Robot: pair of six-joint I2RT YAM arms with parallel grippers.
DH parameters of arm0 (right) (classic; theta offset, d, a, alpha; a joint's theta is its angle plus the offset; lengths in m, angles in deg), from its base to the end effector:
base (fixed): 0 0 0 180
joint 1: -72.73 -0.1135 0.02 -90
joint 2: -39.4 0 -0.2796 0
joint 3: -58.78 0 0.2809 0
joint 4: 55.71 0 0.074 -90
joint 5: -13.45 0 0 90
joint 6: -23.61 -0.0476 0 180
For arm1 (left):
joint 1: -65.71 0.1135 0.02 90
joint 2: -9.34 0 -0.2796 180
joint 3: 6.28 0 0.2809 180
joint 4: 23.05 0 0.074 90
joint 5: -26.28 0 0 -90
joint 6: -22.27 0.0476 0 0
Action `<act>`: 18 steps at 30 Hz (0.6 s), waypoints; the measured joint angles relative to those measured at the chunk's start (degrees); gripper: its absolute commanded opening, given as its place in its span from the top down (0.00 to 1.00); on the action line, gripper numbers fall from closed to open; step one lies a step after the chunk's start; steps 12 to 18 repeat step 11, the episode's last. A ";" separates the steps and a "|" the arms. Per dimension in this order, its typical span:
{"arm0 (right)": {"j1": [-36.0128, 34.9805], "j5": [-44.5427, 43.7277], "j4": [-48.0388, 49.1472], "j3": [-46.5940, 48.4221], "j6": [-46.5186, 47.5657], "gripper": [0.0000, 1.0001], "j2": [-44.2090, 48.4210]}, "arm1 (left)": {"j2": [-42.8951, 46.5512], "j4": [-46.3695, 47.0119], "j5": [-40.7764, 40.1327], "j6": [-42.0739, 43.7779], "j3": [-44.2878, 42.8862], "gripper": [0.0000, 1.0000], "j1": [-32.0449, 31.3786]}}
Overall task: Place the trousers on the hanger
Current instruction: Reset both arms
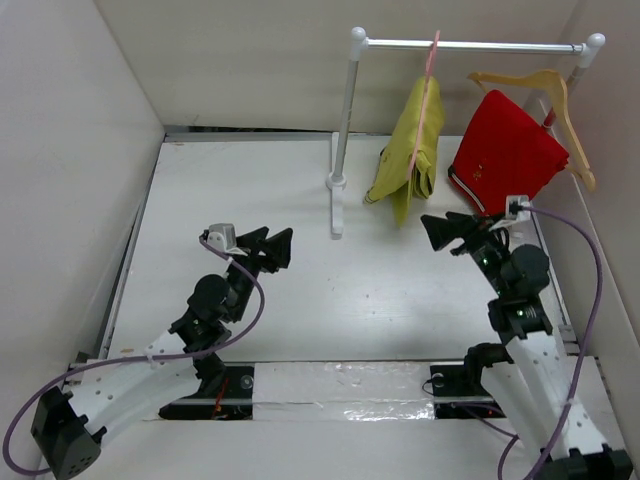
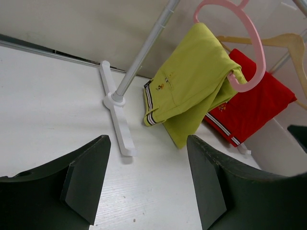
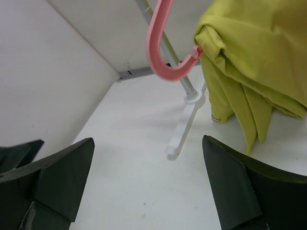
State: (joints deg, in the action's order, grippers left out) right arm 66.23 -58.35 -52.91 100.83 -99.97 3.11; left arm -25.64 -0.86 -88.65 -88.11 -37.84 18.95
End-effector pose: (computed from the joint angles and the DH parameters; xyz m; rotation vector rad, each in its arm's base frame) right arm 0.1891 0.0365 0.3249 0.0773 1.4761 0.7972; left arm 0.1395 -0.1190 0.2947 -0.0905 1.3068 -0.7357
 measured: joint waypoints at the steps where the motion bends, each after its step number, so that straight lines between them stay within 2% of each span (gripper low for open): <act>1: -0.42 -0.70 -1.79 -1.57 0.98 0.00 3.50 | 0.70 0.22 -0.22 -0.02 0.50 0.38 0.00; 5: -0.81 -3.30 -10.32 -5.86 4.04 0.00 16.85 | 1.44 0.96 -0.81 -0.04 1.53 0.38 0.00; 8: -1.11 -4.61 -14.64 -6.64 5.53 0.00 23.04 | 0.70 1.88 -1.05 -0.09 1.90 0.39 0.00; 11: -1.14 -4.76 -18.01 -7.10 6.78 0.00 24.72 | -0.96 2.89 -1.18 -0.42 1.97 0.38 0.00; 18: -1.14 -4.76 -18.01 -7.10 6.78 0.00 24.72 | -0.96 2.89 -1.18 -0.42 1.97 0.38 0.00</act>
